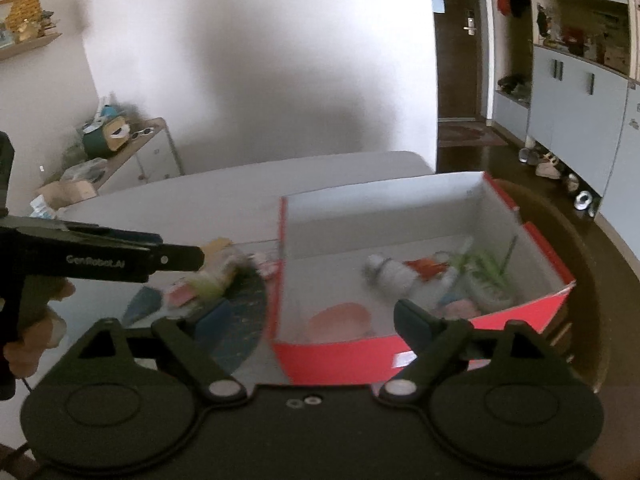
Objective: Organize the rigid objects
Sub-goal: 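Withdraw both grippers from the box back over the remaining pile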
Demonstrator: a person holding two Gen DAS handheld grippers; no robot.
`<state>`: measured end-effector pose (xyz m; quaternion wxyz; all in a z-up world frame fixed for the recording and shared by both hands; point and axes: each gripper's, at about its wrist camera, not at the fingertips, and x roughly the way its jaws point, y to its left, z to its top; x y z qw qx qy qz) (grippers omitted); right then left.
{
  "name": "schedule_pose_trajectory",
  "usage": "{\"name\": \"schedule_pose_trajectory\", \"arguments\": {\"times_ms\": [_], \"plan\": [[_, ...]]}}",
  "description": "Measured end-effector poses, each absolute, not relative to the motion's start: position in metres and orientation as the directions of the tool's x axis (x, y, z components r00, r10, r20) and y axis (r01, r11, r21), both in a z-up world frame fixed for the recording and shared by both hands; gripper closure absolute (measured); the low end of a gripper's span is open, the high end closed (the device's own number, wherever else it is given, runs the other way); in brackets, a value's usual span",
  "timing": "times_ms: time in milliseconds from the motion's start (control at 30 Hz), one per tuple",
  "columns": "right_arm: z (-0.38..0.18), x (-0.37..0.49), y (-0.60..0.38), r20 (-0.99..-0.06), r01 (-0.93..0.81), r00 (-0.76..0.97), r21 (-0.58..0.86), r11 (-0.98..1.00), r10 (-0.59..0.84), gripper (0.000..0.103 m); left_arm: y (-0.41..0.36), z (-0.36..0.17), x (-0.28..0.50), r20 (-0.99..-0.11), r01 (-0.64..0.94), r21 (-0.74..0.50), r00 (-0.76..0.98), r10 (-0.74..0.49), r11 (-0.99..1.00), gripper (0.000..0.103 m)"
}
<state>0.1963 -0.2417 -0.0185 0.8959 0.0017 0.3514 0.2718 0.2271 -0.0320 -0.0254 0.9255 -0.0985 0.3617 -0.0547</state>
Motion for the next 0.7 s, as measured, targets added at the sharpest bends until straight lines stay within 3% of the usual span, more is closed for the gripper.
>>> {"name": "schedule_pose_trajectory", "arguments": {"times_ms": [333, 700], "plan": [[-0.022, 0.169, -0.188, -0.614, -0.511, 0.594, 0.211, 0.834, 0.519, 0.001, 0.024, -0.041, 0.203, -0.657, 0.024, -0.218, 0.736, -0.165, 0.976, 0.020], [-0.033, 0.172, -0.137, -0.634, -0.498, 0.593, 0.195, 0.845, 0.496, 0.001, 0.078, -0.083, 0.203, -0.682, -0.067, -0.215, 0.724, -0.100, 0.974, 0.019]]}}
